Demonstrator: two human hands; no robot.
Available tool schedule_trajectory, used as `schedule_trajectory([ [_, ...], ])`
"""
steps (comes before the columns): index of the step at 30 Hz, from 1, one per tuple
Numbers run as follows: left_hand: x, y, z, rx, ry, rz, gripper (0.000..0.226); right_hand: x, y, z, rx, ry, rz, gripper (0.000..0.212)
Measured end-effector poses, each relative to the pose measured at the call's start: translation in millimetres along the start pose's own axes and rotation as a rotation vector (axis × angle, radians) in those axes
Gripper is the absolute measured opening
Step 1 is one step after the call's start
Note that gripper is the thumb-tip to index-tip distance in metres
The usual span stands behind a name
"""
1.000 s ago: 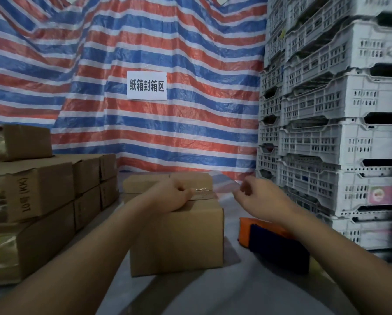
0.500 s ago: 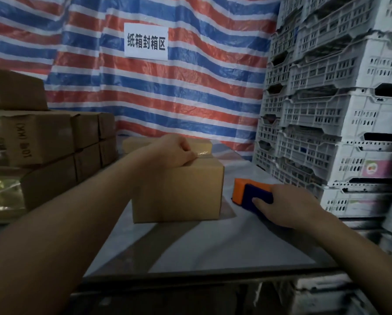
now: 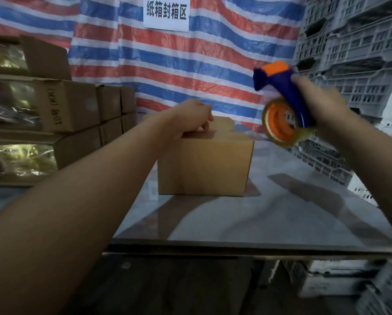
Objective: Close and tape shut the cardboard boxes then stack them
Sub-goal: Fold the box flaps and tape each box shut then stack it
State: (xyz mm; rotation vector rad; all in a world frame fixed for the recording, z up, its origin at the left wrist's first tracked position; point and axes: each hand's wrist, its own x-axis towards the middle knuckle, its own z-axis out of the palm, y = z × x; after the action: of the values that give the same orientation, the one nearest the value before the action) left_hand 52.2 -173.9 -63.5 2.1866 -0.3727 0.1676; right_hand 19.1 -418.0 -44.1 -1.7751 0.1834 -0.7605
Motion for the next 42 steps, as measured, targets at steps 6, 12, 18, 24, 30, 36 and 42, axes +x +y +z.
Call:
schedule_trajectory([
  [6,-3,0,-8,-0.284,0.074,-0.119,0.050,2,-49,50,0.324,-0.388,0.019,0.043],
  [12,-5,-9,-19,-0.782,0.138,-0.194,0.049,13,-50,77,0.005,-0.536,0.110,0.049],
  [18,1,-13,-24,-1.007,0.106,-0.232,0.064,16,-57,87,-0.172,-0.583,0.071,0.051],
  [24,2,-23,-28,-1.192,0.076,-0.235,0.040,19,-57,89,-0.179,-0.632,0.075,0.048],
  [30,1,-26,-28,-1.196,0.028,-0.197,0.042,21,-56,89,-0.193,-0.659,0.065,0.047],
  [36,3,-30,-30,-1.291,0.034,-0.213,0.037,18,-59,91,-0.214,-0.658,0.041,0.047],
  [42,5,-30,-29,-1.313,0.049,-0.195,0.034,16,-64,93,-0.253,-0.703,-0.019,0.032],
])
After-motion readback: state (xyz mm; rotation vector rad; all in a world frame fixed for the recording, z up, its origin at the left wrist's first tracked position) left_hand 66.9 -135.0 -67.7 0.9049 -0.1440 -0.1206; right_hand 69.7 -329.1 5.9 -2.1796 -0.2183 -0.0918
